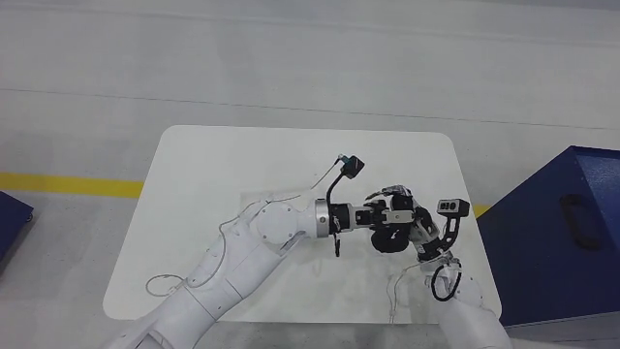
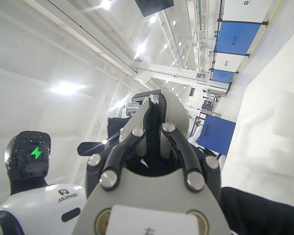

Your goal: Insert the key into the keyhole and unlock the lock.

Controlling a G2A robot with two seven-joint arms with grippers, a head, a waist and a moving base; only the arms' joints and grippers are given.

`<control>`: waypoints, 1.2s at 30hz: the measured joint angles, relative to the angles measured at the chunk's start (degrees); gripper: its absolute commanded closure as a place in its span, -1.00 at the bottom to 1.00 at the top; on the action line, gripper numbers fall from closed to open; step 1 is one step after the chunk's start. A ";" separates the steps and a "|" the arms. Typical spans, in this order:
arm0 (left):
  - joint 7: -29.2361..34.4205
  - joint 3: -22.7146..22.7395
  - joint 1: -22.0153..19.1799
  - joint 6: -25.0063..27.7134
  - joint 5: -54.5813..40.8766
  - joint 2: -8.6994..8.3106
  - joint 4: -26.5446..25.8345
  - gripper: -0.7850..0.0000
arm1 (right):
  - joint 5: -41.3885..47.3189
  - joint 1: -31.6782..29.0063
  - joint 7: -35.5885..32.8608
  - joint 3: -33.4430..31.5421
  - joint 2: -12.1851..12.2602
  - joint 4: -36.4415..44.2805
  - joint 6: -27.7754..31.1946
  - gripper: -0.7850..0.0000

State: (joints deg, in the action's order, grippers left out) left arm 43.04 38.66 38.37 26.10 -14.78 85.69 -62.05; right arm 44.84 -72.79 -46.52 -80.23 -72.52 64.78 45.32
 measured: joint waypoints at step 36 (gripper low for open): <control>-11.56 -0.01 2.13 -9.66 17.11 0.87 -2.40 -0.61 | -67.59 -1.64 51.54 -6.08 -2.98 7.23 12.68 1.00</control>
State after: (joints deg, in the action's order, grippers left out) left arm 31.47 38.64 40.51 16.45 2.33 86.56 -64.46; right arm -22.75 -74.43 5.02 -86.32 -75.49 72.01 58.00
